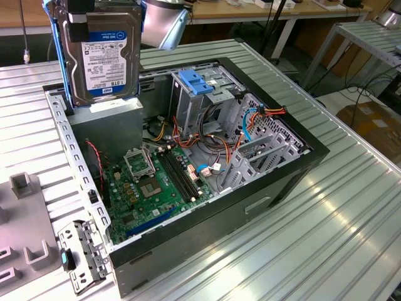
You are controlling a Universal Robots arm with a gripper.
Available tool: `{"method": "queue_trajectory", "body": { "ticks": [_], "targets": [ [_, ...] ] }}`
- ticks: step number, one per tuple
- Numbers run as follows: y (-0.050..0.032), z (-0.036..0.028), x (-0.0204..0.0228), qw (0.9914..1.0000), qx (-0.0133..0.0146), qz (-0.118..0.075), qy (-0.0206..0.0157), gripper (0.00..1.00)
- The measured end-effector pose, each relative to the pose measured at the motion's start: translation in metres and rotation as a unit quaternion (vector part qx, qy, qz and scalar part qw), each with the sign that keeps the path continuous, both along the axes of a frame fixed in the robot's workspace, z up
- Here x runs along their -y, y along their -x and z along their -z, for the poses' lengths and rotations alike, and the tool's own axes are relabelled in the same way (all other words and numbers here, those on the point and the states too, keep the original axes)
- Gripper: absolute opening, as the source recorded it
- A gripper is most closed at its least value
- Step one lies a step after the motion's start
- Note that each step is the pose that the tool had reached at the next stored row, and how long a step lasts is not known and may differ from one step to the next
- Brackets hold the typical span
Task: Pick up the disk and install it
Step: 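Pick up the disk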
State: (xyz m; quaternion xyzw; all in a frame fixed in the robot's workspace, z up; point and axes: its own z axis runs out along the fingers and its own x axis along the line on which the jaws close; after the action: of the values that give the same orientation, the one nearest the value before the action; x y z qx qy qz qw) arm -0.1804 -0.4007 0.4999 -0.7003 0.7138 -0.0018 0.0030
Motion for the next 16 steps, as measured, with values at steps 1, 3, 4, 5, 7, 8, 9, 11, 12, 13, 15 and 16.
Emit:
{"method": "queue_trajectory", "body": {
  "ticks": [1,3,4,5,7,8,9,11,12,13,15,16],
  "targets": [
    [-0.0012,0.0003,0.0001,1.00000,0.0009,0.000,-0.0001,0.37],
    [-0.0033,0.0010,0.0002,0.99999,0.0048,0.001,-0.0001,0.37],
    [-0.0049,0.0015,0.0001,0.99997,0.0077,0.001,0.0000,0.37],
    [-0.0078,0.0018,0.0001,0.99996,0.0093,0.001,0.0000,0.37],
    [-0.0139,0.0022,0.0002,0.99995,0.0094,0.001,0.0000,0.37],
    [-0.0182,0.0024,0.0002,0.99995,0.0094,0.001,-0.0001,0.37],
    [-0.0213,0.0025,0.0002,0.99995,0.0094,0.002,0.0000,0.37],
    [-0.0311,0.0029,0.0002,0.99995,0.0094,0.002,0.0000,0.37],
    [-0.0355,0.0031,0.0002,0.99995,0.0094,0.002,0.0000,0.37],
    [-0.0388,0.0032,0.0002,0.99995,0.0094,0.002,0.0000,0.37],
    [-0.0441,0.0034,0.0003,0.99995,0.0094,0.002,0.0001,0.37],
    [-0.0459,0.0034,0.0003,0.99995,0.0094,0.002,0.0001,0.37]
  ]
}}
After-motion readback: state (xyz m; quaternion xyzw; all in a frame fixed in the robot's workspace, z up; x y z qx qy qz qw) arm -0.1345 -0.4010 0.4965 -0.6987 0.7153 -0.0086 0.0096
